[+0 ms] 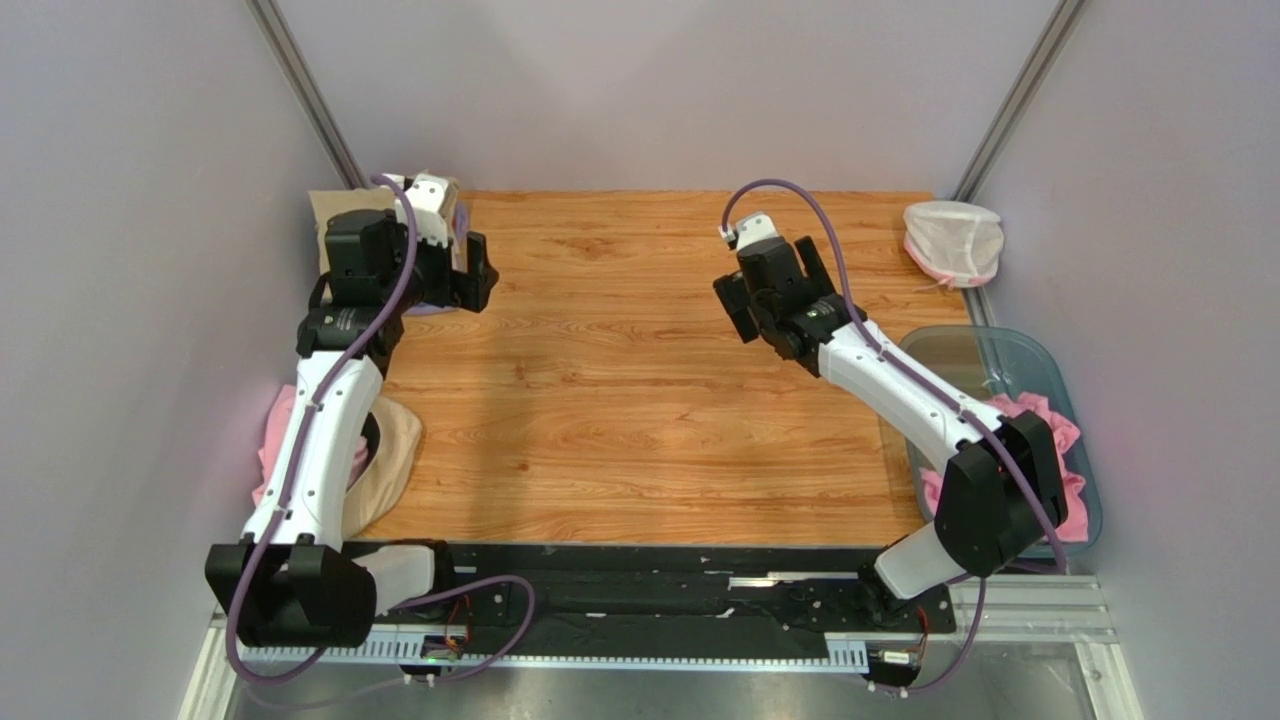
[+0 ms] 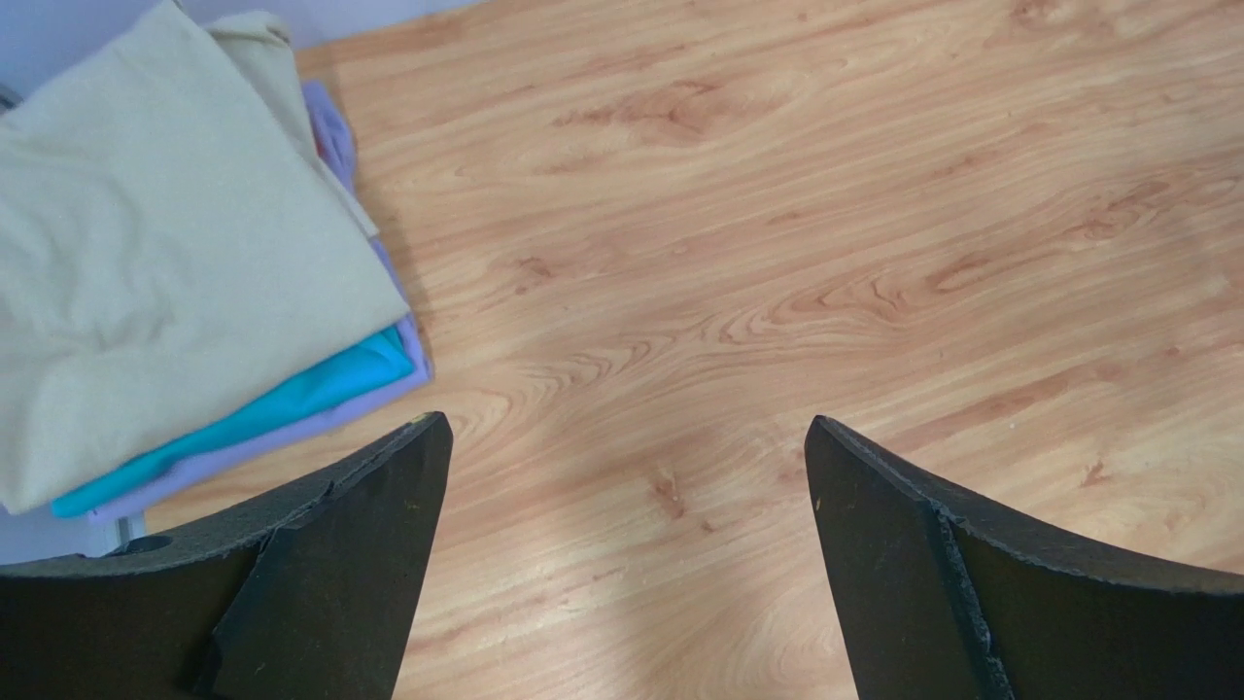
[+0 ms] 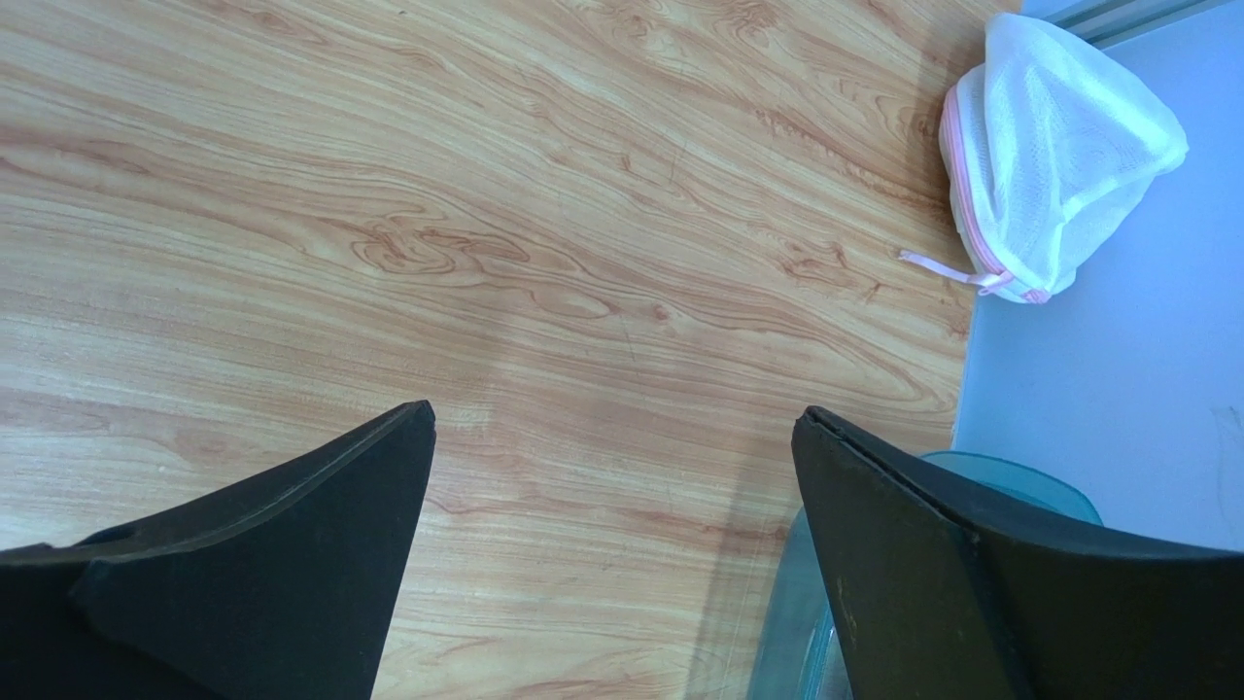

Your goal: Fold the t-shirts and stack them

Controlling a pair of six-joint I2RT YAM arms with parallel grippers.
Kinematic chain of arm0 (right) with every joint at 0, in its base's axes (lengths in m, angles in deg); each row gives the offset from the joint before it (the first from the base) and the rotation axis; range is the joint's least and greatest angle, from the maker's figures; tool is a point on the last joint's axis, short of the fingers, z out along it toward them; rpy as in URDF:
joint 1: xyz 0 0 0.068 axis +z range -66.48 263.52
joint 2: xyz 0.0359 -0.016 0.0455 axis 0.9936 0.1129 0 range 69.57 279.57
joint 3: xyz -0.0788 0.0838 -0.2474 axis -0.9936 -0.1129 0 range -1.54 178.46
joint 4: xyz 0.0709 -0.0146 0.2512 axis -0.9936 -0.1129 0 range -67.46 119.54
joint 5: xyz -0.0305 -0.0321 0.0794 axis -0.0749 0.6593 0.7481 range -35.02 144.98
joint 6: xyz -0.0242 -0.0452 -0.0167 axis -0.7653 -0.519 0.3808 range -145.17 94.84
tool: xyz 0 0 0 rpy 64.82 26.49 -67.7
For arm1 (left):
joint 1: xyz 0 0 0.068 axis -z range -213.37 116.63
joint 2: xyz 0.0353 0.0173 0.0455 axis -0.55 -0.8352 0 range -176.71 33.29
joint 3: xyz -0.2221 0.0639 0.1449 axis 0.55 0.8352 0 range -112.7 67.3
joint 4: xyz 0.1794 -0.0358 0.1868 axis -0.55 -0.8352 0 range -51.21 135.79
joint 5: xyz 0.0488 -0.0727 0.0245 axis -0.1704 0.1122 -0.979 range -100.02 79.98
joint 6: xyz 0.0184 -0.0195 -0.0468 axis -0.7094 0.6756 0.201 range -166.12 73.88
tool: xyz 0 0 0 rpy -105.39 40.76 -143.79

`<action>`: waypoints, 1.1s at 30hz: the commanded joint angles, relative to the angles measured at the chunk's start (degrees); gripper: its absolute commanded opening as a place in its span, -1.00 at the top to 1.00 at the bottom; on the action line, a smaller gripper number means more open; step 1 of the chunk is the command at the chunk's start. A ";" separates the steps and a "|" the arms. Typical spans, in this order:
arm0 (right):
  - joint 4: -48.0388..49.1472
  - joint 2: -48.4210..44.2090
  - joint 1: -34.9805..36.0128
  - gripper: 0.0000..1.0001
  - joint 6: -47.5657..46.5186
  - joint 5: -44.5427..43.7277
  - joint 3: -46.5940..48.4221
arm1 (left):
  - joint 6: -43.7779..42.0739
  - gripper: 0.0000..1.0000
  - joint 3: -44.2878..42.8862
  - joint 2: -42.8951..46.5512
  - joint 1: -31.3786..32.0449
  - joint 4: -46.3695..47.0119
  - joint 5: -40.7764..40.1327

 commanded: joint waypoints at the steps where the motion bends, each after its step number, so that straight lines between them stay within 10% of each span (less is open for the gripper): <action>1: 1.81 -5.47 -0.18 -1.00 3.14 -0.52 -0.43 | 0.67 -0.99 2.74 1.89 0.23 8.79 -2.64; 33: 0.31 1.37 0.00 -1.00 4.28 -5.53 0.10 | -3.72 -0.99 4.41 -7.16 5.94 9.06 -9.07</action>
